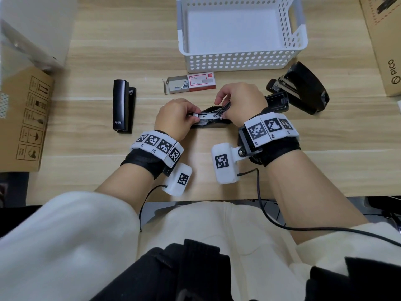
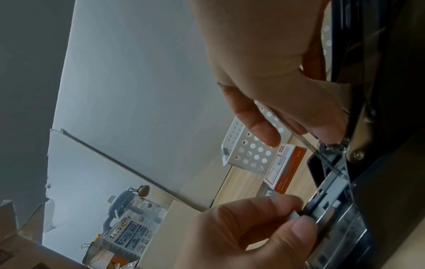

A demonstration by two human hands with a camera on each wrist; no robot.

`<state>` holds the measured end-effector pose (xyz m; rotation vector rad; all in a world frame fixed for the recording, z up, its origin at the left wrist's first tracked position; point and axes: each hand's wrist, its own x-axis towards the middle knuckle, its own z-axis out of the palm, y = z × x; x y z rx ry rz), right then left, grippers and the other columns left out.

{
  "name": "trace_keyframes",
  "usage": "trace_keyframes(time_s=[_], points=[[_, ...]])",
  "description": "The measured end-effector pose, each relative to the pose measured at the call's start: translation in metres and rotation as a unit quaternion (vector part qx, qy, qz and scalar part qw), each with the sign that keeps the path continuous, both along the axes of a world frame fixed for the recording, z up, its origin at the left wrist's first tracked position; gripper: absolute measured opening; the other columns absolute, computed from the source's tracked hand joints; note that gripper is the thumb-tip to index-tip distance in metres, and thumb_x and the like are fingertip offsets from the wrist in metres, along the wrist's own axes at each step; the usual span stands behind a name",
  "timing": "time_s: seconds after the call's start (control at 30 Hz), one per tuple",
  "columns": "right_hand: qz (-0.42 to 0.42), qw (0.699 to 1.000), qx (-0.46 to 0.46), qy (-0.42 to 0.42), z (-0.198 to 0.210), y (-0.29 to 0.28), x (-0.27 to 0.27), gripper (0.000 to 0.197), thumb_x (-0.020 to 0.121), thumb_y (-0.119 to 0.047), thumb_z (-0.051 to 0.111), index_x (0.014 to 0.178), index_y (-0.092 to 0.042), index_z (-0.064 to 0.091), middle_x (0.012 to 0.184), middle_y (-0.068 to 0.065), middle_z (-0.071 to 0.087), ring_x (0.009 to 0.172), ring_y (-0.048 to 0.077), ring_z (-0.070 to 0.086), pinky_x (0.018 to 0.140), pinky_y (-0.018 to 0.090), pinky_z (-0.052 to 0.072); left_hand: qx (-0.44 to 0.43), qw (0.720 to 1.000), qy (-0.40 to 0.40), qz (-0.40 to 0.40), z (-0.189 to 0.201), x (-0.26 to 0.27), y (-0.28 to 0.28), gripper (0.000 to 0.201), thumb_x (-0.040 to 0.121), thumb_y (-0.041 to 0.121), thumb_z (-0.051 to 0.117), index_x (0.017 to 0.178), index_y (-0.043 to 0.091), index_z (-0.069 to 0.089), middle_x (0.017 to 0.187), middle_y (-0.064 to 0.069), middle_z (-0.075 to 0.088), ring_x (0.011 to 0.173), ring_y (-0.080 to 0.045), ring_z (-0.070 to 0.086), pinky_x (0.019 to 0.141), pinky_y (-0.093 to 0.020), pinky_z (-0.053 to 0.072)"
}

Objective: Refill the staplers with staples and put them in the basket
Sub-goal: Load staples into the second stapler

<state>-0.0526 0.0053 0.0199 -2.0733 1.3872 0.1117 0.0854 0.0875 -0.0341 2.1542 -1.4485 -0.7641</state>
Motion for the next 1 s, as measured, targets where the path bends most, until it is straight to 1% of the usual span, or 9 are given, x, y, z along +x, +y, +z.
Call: trace_keyframes(time_s=[0.1,0.4,0.47,0.57,0.63,0.7,0.73,0.83,1.0], points=[[-0.002,1.0,0.002,-0.001,0.0,0.0,0.0,0.037,0.075,0.001,0.063,0.077,-0.035,0.057,0.09,-0.005,0.068,0.093,0.019,0.063,0.083,0.035,0.053,0.006,1.0,-0.005,0.007,0.0,-0.002,-0.001,0.019,0.082,0.019,0.065,0.101,0.018,0.07,0.105,-0.005,0.067,0.1,-0.024,0.059,0.09,-0.038,0.046],[-0.005,1.0,0.005,-0.003,0.001,0.0,0.0,0.034,0.076,0.0,0.065,0.083,-0.033,0.062,0.091,-0.005,0.068,0.094,0.019,0.062,0.083,0.035,0.053,0.034,0.999,0.001,0.009,-0.001,-0.002,-0.004,0.02,0.081,0.019,0.066,0.101,0.021,0.07,0.105,-0.002,0.068,0.097,-0.022,0.061,0.088,-0.037,0.048],[-0.005,1.0,0.004,-0.003,0.001,0.0,0.0,0.033,0.076,0.0,0.065,0.084,-0.033,0.063,0.092,-0.005,0.069,0.095,0.019,0.062,0.083,0.034,0.052,0.036,0.999,0.002,0.007,-0.002,-0.002,-0.004,0.023,0.08,0.018,0.068,0.103,0.02,0.07,0.106,-0.002,0.068,0.099,-0.022,0.06,0.089,-0.037,0.048],[-0.005,1.0,0.005,-0.003,0.0,0.0,-0.001,0.032,0.076,-0.001,0.065,0.086,-0.031,0.064,0.093,-0.005,0.069,0.095,0.019,0.062,0.083,0.034,0.052,0.04,0.999,0.008,-0.001,-0.003,0.001,-0.003,0.035,0.075,0.016,0.073,0.109,0.021,0.067,0.11,-0.002,0.066,0.103,-0.021,0.06,0.093,-0.037,0.047],[-0.006,1.0,0.006,-0.004,0.0,0.0,-0.001,0.032,0.076,-0.001,0.066,0.085,-0.032,0.064,0.092,-0.005,0.069,0.094,0.019,0.062,0.082,0.034,0.052,0.024,0.999,0.022,-0.014,-0.004,0.004,-0.001,0.038,0.071,0.014,0.075,0.108,0.023,0.067,0.109,-0.001,0.065,0.101,-0.02,0.059,0.092,-0.037,0.047],[-0.006,1.0,0.006,-0.006,0.0,-0.001,-0.001,0.033,0.075,-0.001,0.066,0.084,-0.032,0.063,0.091,-0.005,0.069,0.093,0.019,0.063,0.082,0.034,0.052,0.001,0.999,0.03,-0.037,-0.004,0.007,0.001,0.033,0.07,0.013,0.076,0.1,0.024,0.071,0.106,0.0,0.065,0.101,-0.02,0.058,0.091,-0.04,0.046],[-0.006,1.0,0.005,-0.006,0.0,-0.001,-0.001,0.033,0.075,0.0,0.066,0.084,-0.032,0.063,0.091,-0.005,0.068,0.093,0.019,0.063,0.082,0.034,0.052,-0.002,0.999,0.026,-0.047,-0.004,0.009,0.002,0.029,0.071,0.015,0.076,0.098,0.025,0.072,0.106,0.001,0.065,0.103,-0.02,0.057,0.091,-0.041,0.045],[-0.004,1.0,0.005,-0.004,0.001,-0.001,-0.001,0.034,0.075,0.0,0.066,0.083,-0.032,0.062,0.091,-0.005,0.068,0.093,0.019,0.063,0.082,0.033,0.052,0.011,0.998,0.0,-0.062,-0.006,0.015,0.004,0.027,0.074,0.019,0.074,0.099,0.028,0.072,0.111,0.004,0.064,0.109,-0.02,0.053,0.094,-0.04,0.042],[-0.002,1.0,0.005,-0.001,0.001,-0.002,0.0,0.036,0.075,0.001,0.064,0.078,-0.034,0.058,0.091,-0.005,0.068,0.092,0.019,0.063,0.081,0.033,0.053,0.008,0.999,0.005,-0.052,-0.009,0.027,0.007,0.027,0.074,0.02,0.074,0.1,0.028,0.072,0.11,0.004,0.063,0.109,-0.019,0.053,0.094,-0.038,0.042]])
